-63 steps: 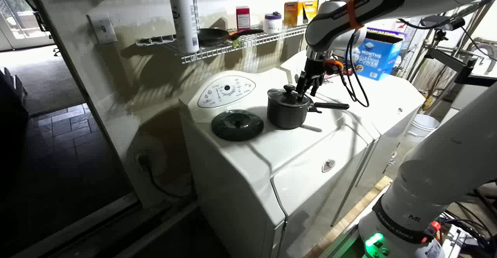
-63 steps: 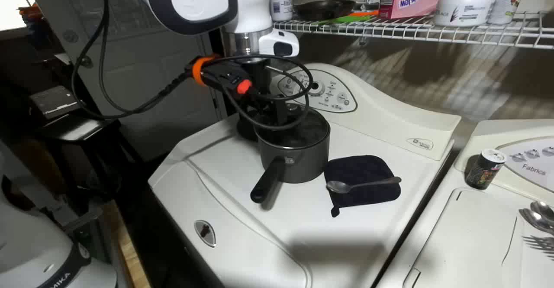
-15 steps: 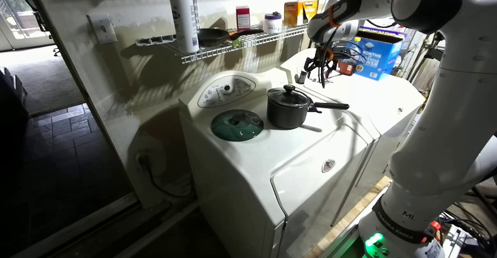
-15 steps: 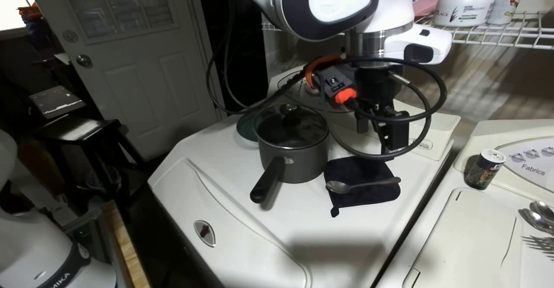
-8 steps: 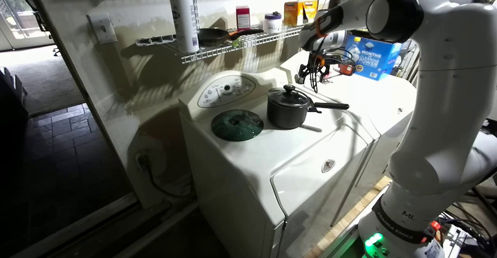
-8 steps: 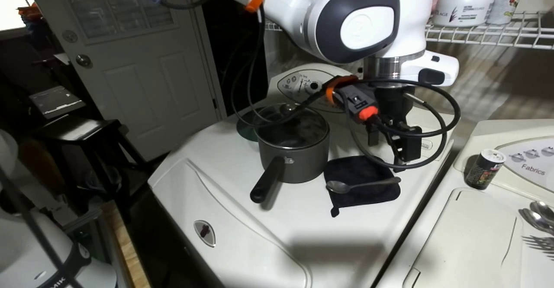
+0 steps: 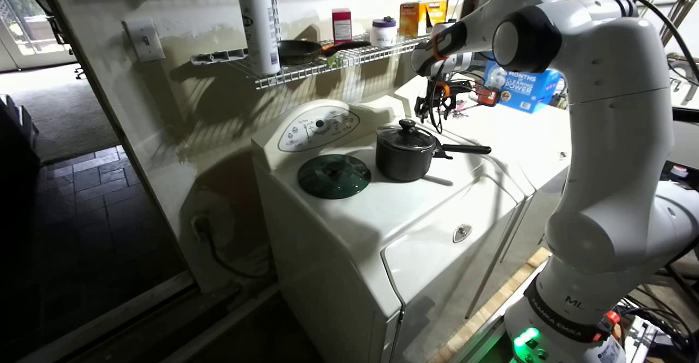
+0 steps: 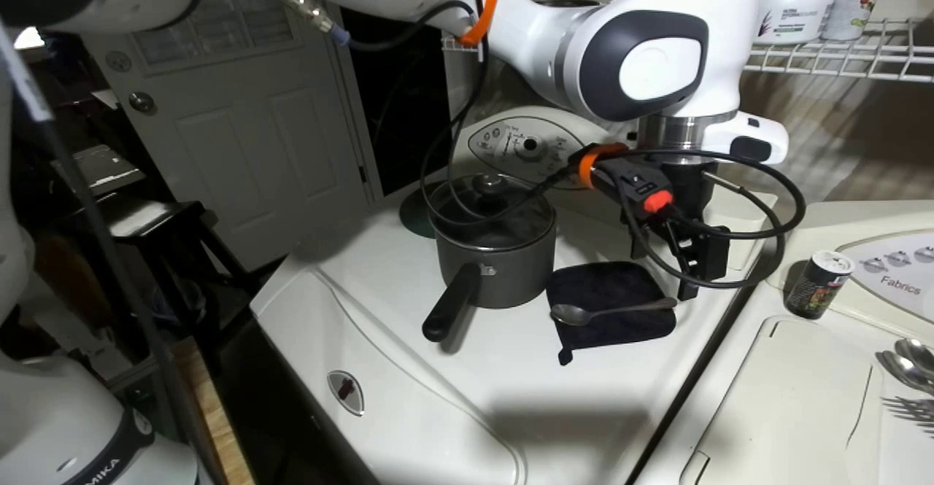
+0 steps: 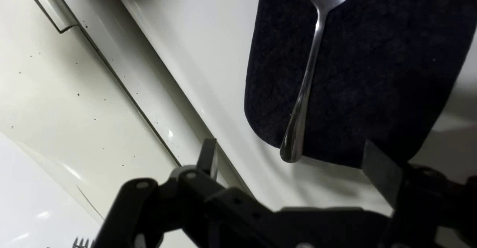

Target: Put the silver spoon inside the pot

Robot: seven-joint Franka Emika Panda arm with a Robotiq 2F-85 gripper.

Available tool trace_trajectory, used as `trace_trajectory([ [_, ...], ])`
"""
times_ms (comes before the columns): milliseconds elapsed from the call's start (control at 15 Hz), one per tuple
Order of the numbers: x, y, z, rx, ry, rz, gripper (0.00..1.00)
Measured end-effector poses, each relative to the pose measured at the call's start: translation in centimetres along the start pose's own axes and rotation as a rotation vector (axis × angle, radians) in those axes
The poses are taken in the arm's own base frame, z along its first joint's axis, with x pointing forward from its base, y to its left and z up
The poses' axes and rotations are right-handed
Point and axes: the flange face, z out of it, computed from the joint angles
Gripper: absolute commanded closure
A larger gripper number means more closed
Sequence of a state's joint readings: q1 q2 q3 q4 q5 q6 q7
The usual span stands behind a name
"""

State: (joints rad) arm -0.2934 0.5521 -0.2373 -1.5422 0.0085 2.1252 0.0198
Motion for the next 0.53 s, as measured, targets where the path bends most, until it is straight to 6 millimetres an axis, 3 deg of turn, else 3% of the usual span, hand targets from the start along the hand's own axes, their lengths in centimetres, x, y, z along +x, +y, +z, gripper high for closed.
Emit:
trace_trajectory([
  [200,0.8,0.2,0.6,0.000,-0.061,-0.038,0.09],
  [333,1.3,0.5,1.1,0.002,-0.096,-0.063,0.24],
  [533,1.8,0.8,2.0,0.004,-0.149,-0.090,0.32],
])
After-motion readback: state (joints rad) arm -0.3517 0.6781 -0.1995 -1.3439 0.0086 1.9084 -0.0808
